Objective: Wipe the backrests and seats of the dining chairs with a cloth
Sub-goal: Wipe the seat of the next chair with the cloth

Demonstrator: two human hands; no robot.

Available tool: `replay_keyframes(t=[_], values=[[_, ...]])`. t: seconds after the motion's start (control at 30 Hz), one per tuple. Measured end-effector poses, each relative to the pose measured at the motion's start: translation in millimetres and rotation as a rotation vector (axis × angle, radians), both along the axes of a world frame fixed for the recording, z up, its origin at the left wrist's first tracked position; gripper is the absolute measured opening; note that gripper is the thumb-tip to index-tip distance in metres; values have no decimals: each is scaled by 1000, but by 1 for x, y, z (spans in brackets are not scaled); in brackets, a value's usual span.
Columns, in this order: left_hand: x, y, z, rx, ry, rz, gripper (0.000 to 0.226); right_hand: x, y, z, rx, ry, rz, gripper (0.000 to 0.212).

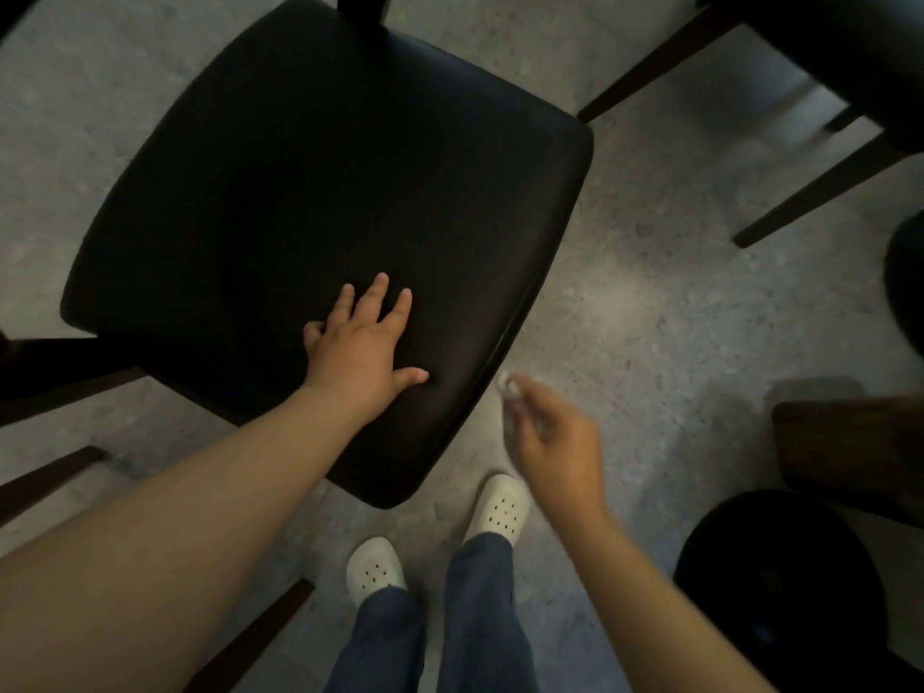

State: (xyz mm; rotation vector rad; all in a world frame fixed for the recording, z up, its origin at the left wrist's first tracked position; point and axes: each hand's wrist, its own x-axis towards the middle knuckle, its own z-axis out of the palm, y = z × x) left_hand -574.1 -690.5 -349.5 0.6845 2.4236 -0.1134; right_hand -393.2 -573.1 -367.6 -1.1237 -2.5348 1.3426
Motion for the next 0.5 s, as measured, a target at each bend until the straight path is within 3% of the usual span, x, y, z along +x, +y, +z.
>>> replay_keyframes(t=[0.1,0.23,0.43,0.5], values=[[-2,-4,-2,9,-6,-19,95,-42,34,0,33,33,-109,32],[-6,-7,-3,17,-23,-38,93,-72,26,-10,40,7,-37,40],[-13,-10,-3,4,-49,-47,87,32,-54,-7,23,28,289,36],[-11,-9,-3,-8,-47,-50,87,48,-55,-5,-33,34,180,30]])
